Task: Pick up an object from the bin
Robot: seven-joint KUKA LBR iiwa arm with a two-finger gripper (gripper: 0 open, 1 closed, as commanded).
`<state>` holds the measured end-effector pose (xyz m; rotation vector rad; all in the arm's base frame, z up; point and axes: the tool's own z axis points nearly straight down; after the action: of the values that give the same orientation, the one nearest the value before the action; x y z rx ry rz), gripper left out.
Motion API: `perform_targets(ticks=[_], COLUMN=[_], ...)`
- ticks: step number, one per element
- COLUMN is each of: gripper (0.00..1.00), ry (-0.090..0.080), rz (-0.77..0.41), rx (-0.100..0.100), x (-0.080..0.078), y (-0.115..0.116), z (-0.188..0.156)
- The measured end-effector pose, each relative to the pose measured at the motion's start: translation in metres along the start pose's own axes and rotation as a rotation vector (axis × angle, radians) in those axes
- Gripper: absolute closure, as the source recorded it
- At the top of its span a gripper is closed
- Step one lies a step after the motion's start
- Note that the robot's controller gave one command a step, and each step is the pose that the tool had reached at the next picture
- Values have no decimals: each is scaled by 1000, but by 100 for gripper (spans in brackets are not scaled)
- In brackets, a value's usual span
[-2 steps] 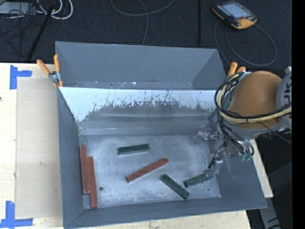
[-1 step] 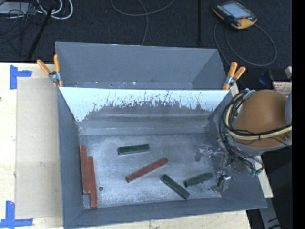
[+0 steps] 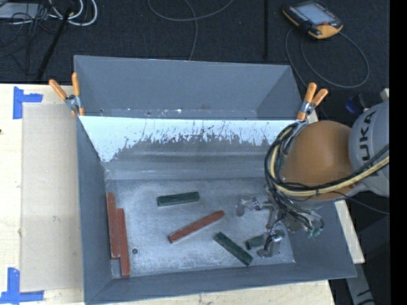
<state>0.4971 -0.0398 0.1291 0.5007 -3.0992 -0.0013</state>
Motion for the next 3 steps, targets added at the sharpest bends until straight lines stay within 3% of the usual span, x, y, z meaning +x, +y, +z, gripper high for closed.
perform_targets(ticks=[1,2,3], gripper=[0,100,100], ry=[-2,-2,-1], rz=[-91,-16,-16], rx=[-2,0,0], x=[2,13,13], y=[-18,-79,-79], z=[33,60,60])
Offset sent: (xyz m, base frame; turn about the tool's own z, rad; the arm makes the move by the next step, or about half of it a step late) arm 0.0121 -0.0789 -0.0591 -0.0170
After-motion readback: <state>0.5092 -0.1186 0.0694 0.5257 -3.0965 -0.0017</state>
